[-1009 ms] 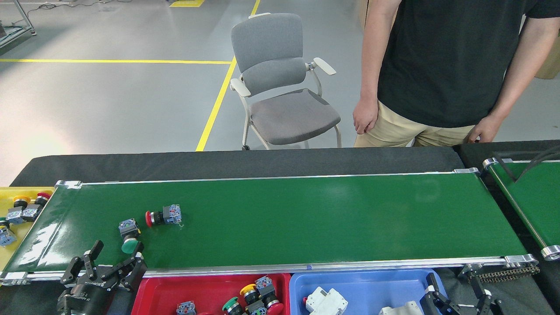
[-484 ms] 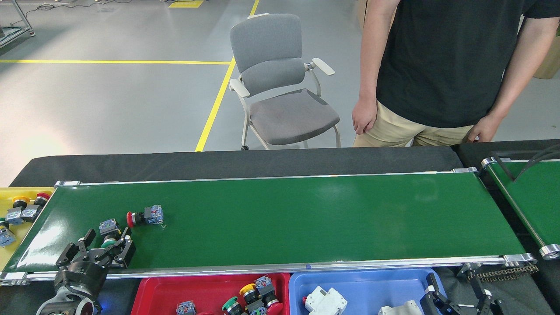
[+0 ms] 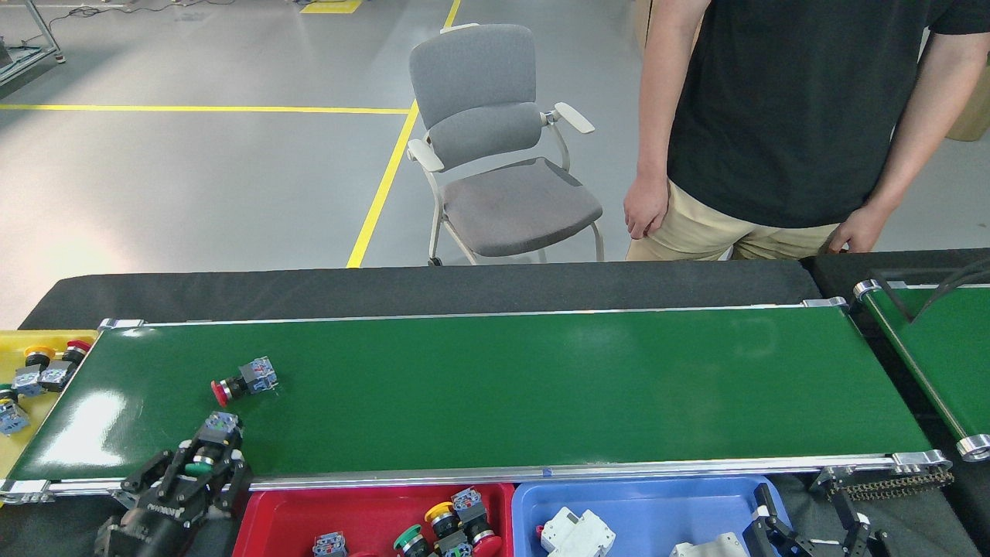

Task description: Pick switch part from conveyor to tray

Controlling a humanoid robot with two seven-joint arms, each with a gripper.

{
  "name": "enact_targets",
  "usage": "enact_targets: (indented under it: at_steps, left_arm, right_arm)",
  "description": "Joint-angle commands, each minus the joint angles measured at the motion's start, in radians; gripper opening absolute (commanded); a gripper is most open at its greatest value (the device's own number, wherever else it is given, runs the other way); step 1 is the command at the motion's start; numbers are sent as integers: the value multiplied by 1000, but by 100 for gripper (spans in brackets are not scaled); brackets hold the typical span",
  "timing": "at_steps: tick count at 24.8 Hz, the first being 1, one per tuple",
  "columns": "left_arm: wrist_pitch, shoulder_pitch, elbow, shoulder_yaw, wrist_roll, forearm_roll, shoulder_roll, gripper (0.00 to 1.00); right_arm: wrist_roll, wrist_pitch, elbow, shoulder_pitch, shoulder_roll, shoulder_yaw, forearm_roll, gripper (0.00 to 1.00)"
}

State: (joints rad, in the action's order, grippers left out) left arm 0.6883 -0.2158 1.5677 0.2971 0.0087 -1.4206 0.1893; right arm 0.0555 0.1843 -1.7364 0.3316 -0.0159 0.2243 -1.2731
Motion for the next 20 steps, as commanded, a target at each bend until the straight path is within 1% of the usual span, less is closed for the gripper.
enact_targets:
  at_steps: [1, 2, 3, 4, 5, 6, 12, 15, 17, 20]
  left_arm:
    - [97, -66, 95, 1, 8, 15, -2, 20]
    - [97, -109, 129, -1, 7, 14, -10, 33]
    - [97, -140, 149, -4, 7, 14, -21, 50]
    - [97, -155, 160, -4, 7, 12, -34, 74]
    - [97, -157, 161, -3, 7, 12, -48, 96]
    - [97, -157, 163, -1, 8, 14, -70, 100]
    - [97, -149, 158, 14, 10, 15, -93, 100]
    - [86, -142, 156, 96, 11, 17, -116, 100]
    - [-24, -120, 141, 146, 11, 14, -123, 100]
    - [-136, -97, 100, 169, 14, 12, -117, 100]
  right_arm:
    - [9, -2, -11, -2, 7, 6, 3, 99]
    - [9, -2, -11, -2, 7, 4, 3, 99]
    - [9, -2, -11, -2, 7, 4, 3, 99]
    - [9, -2, -11, -2, 7, 4, 3, 99]
    - [9, -2, -12, -2, 7, 4, 1, 99]
    - [9, -2, -12, -2, 5, 4, 3, 99]
    - [9, -2, -11, -2, 5, 4, 3, 99]
    - [7, -2, -12, -2, 5, 4, 3, 99]
    - [9, -2, -12, -2, 5, 4, 3, 99]
    - [9, -2, -12, -2, 5, 4, 1, 99]
